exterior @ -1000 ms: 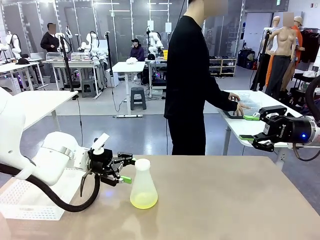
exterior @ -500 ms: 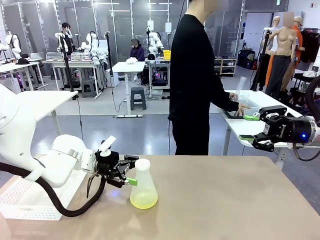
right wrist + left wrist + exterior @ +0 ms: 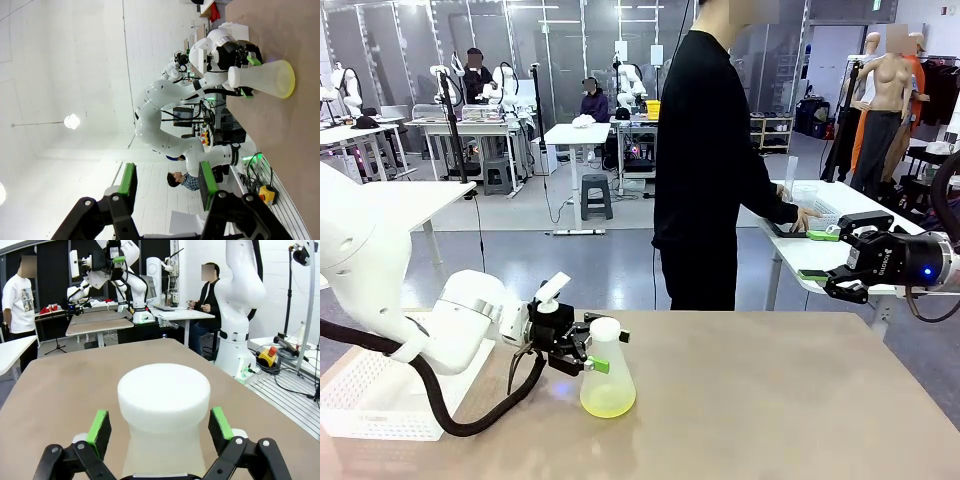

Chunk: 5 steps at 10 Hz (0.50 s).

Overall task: Prepare the solutions needed for the experiment.
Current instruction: When the human places the Big flask in the center of the table, pick up the Big flask and place it in the left Organizing basket.

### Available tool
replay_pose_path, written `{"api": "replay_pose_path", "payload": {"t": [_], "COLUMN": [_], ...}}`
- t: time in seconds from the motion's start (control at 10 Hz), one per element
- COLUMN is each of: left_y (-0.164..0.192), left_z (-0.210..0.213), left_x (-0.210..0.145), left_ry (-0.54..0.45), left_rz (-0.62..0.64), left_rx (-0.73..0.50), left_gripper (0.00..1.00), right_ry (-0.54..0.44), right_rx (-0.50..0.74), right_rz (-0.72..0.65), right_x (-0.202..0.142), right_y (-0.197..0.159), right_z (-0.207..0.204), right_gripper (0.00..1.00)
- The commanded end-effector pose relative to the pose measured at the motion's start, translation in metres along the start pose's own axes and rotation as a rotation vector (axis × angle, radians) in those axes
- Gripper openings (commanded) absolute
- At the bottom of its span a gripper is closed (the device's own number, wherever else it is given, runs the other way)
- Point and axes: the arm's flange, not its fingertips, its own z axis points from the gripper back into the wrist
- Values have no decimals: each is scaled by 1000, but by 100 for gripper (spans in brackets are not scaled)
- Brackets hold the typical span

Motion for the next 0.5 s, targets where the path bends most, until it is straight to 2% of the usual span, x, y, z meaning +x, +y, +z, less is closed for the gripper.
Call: {"api": "replay_pose_path", "payload": {"t": [0.0,0.1,0.4], "left_y": [15,17,15], "left_z": [-9,-11,-10], "left_x": [-4,-4,-4], "left_ry": [-15,-20,-36], "left_rz": [4,0,-27], "left_rx": [1,9,47], "left_gripper": [100,100,71], "right_ry": [1,1,1], "right_rx": [20,20,20], "right_rz": [13,13,13], "right_x": [0,0,0], "right_y": [1,1,1], "right_z": [0,0,0], "right_gripper": [63,63,63]}}
